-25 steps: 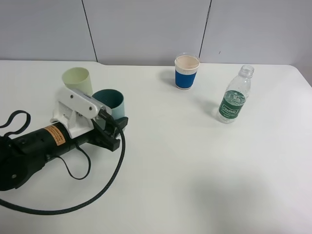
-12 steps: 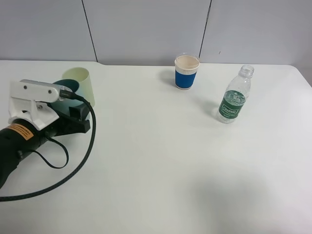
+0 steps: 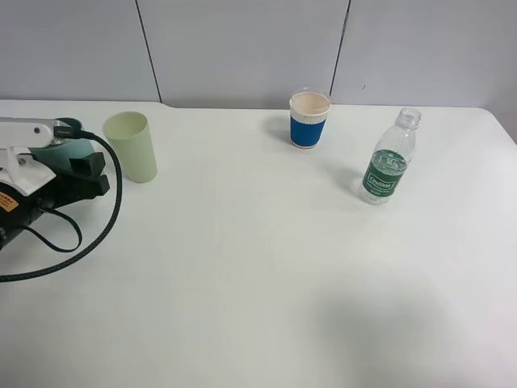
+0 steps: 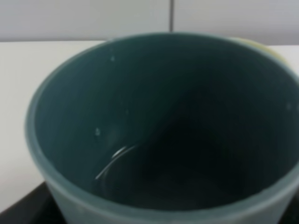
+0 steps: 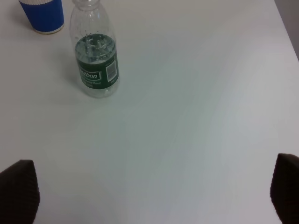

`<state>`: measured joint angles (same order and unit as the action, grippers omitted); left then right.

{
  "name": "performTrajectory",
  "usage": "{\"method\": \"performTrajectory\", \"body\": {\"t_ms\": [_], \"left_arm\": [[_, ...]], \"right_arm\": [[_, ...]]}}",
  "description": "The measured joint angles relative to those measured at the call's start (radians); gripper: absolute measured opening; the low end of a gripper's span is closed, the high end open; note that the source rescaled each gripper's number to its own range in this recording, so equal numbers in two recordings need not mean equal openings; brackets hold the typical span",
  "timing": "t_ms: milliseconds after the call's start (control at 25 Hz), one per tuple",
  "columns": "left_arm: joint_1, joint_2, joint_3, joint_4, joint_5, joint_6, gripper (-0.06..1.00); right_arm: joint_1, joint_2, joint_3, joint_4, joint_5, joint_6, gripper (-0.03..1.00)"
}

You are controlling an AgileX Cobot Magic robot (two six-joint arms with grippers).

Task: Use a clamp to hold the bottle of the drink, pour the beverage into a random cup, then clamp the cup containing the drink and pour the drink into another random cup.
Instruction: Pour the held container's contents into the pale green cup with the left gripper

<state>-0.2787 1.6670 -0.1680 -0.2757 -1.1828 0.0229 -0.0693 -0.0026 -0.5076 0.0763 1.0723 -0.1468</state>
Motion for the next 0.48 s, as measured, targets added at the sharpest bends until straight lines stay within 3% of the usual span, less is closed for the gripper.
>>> {"method": "performTrajectory", "body": {"t_ms": [240, 480], "left_arm": [[0.15, 0.001, -0.031, 0.097, 0.004, 0.0, 0.03], [0.224, 0.002, -0.134, 0.103, 0.031, 0.087, 0.03]], "right_arm": [[0.0, 0.0, 0.0, 0.0, 0.0, 0.001, 0.99], [0.0, 0.0, 0.0, 0.0, 0.0, 0.001, 0.99]]}}
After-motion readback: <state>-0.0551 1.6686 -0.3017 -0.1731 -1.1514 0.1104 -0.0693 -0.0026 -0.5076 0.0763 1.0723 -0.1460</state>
